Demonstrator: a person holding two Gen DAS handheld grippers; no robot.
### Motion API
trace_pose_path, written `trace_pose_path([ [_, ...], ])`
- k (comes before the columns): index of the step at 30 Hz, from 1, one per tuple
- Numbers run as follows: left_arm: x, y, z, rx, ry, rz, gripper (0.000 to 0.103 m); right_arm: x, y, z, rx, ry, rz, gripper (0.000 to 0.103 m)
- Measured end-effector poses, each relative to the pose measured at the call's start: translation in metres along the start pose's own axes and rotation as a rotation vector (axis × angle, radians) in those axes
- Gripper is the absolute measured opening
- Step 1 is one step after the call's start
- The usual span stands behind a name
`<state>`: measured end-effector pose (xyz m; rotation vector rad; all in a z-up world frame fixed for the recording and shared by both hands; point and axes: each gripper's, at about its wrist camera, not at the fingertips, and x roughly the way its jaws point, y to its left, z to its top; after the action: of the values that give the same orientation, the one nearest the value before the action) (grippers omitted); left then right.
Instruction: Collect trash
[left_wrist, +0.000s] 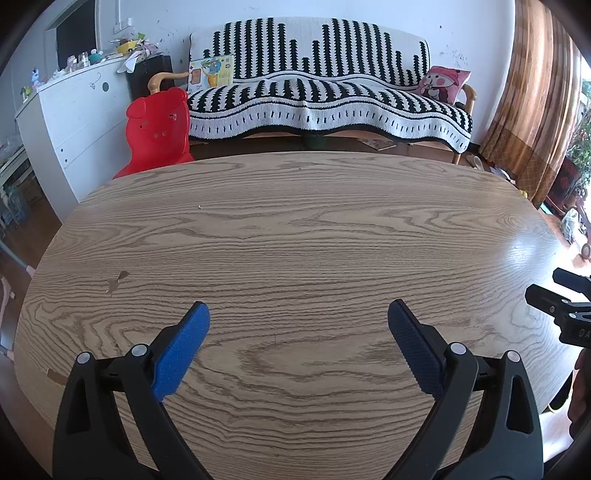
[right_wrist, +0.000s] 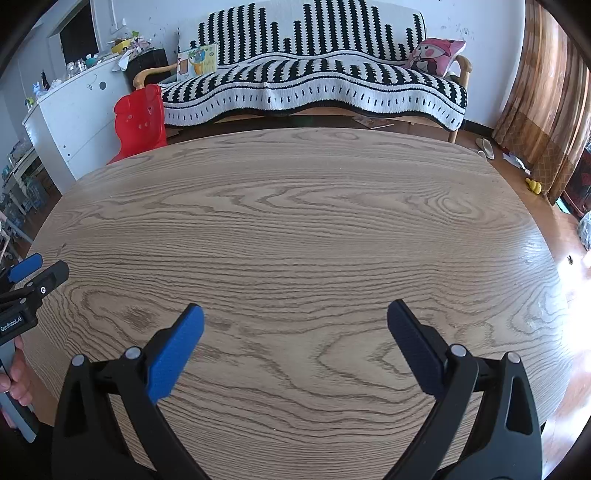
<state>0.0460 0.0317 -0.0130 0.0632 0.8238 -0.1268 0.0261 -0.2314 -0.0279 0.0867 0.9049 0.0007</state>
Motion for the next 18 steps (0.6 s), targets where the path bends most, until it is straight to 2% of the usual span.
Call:
trace_pose_path([
  [18, 0.0021, 0.0030, -0.0054, 0.001, 0.008, 0.007, 0.094, -0.0019, 0.0011, 0.0010, -0.002, -0.002, 0.002, 0.096],
])
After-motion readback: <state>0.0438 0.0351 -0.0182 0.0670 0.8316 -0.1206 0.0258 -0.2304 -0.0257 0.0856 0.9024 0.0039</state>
